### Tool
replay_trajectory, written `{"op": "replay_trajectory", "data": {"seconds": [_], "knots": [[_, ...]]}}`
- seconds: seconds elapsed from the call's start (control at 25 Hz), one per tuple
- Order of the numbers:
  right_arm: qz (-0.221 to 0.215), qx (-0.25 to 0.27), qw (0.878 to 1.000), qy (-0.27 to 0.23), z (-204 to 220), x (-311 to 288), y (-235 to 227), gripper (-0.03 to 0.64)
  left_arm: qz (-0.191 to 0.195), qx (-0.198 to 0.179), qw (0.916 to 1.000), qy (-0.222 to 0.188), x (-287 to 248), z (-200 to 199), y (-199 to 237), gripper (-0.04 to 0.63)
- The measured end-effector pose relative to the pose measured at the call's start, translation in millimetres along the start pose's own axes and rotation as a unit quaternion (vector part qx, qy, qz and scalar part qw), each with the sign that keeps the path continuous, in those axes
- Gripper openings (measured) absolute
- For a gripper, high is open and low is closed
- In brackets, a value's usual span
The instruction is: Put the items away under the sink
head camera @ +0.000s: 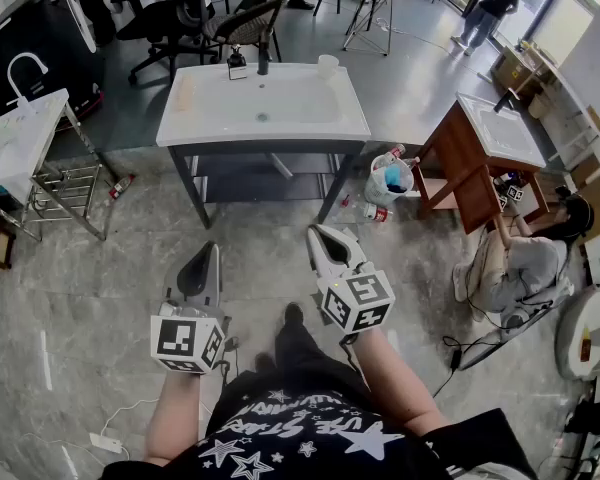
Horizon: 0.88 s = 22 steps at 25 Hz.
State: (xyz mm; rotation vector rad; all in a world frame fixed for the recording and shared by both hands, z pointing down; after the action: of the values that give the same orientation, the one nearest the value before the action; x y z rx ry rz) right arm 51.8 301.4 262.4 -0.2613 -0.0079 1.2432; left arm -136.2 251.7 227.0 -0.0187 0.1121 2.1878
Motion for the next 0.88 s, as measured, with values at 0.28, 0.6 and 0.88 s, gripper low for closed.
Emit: {"op": "replay_trajectory", "data": {"seconds": [0.28, 0.6, 0.88], "knots": [[0.001, 0.003, 1.0, -0.008, 2, -1, 3, 0.002, 0.001, 0.001, 1.0, -0.002, 0, 2, 0, 0.009], [-0.005, 0.012, 1.0, -0.001, 4, 0, 12, 0.002, -0.005, 0.005, 1.0, -0.005, 6, -1, 5, 0.009], [-0.003, 0.007, 1.0, -0.009, 4, 4, 21, 0.002, -0.01, 0.009, 0.9999, 0.002, 19, 4, 10, 0.009]]}}
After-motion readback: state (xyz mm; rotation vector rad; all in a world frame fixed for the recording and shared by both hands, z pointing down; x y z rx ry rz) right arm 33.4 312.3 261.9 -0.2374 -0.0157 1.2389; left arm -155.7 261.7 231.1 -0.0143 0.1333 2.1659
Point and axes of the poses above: the fingertips, and each gripper's own axes: x backward along the fingers, y to its left, z out of its underside, the point moved 2 cm from there along x, backward along the fingers, and after that the axes turned 14 degrees about -z, right-handed, at the moved point
